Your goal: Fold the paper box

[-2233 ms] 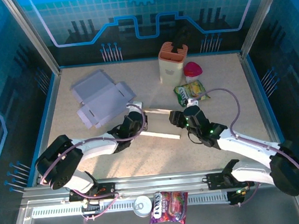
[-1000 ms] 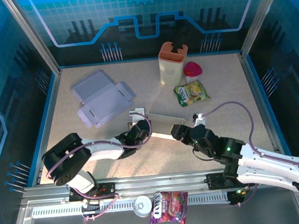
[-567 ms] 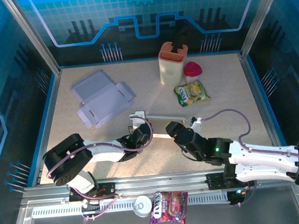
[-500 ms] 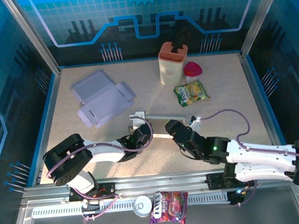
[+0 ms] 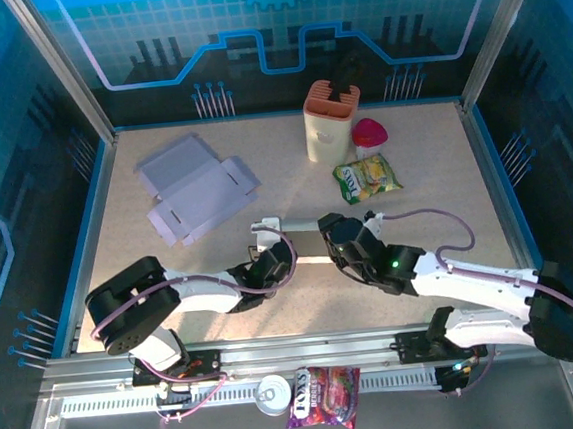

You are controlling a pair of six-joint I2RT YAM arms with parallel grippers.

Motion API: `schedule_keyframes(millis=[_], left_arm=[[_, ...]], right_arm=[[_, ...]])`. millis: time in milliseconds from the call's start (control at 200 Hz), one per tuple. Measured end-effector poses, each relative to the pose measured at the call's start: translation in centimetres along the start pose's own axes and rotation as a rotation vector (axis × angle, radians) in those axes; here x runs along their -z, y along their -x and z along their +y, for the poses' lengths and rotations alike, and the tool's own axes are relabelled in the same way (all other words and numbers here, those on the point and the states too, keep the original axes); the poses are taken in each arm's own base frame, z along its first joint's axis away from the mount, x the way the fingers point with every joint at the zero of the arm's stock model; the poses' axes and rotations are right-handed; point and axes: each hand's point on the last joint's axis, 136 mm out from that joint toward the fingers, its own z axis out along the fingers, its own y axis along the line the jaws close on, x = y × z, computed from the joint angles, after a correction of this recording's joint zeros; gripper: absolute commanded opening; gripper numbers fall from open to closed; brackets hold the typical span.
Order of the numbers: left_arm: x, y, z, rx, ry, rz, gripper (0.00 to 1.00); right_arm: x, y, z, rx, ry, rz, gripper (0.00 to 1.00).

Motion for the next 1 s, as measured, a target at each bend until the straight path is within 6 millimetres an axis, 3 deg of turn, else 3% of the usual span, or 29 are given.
schedule_keyframes(millis=[235, 570, 735, 870, 1000], left_arm=[[0.1, -0.2, 0.0, -0.007, 0.000, 0.005, 0.00], [0.1, -0.6, 0.2, -0.024, 0.009, 0.020, 0.00], [0.5, -1.6, 0.3, -0.043, -0.001, 0.056, 0.31], [2.3, -2.6, 0.0, -0.047, -0.047, 0.097, 0.41], [4.6, -2.5, -0.6, -0.007, -0.114, 0.112, 0.44]], right_arm=[[-2.2, 0.0, -0.5, -0.052, -0.018, 0.017, 0.24], [-3.0, -0.5, -1.4, -0.117, -0.010, 0.047, 0.00], [-3.2, -0.6, -2.4, -0.132, -0.018, 0.057, 0.00], [-3.4, -0.5, -3.7, -0.128, -0.047, 0.052, 0.00], [-3.5, -0.4, -3.9, -0.136, -0.047, 0.052, 0.00]])
